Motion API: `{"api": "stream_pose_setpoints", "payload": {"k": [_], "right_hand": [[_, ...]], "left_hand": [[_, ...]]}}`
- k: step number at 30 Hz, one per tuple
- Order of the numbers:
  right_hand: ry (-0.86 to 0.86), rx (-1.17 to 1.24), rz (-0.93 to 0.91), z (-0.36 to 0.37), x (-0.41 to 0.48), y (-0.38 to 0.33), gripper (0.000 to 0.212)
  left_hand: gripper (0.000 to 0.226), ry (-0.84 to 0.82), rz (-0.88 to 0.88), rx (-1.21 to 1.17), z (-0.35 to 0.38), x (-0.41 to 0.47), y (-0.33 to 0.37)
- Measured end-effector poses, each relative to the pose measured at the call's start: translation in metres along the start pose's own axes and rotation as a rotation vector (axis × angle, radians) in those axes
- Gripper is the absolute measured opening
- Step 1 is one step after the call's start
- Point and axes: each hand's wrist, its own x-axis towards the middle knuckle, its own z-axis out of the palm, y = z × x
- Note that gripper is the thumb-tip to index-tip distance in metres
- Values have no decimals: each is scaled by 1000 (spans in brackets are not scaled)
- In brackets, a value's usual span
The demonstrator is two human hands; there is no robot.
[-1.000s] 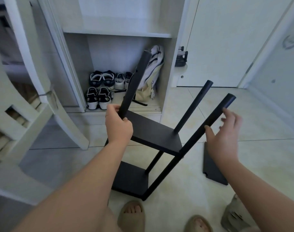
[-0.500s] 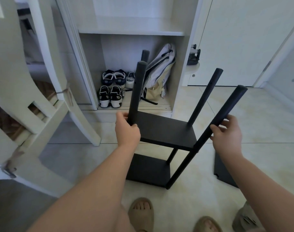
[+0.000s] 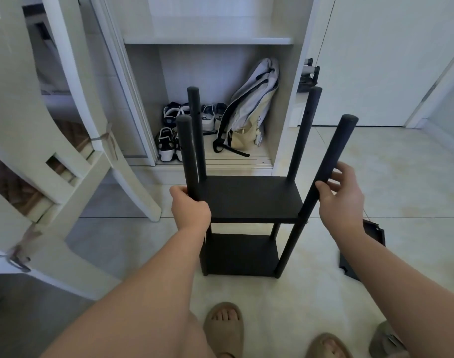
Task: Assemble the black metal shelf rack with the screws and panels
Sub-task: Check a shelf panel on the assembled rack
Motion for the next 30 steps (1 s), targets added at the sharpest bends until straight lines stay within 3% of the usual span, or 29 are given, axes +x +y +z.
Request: {"api": "stream_pose_setpoints", "payload": {"k": [13,19,22,24,28,30], "right_hand": [[-153,-146,10,-28,-27,-1,44],[-290,-285,-42,-66,-49,4,58],[-344,-401,-67,-89,-55,13,65],[-389,-456,-71,-104,-60,18,68],[-435,-517,-88,-133,-71,32,69],[-454,-530,-70,-147,-75,41,69]], "left_hand": [[27,-75,-160,-23,-14,-25,4],[74,-155,-352,-57,-18,-62,26],[88,-272,-444,25,-18,-87,39],[85,-447,-336,171,-16,-107,41],[68,-844,76,402,6,-146,37],[68,-987,168,482,28,-165,36]]}}
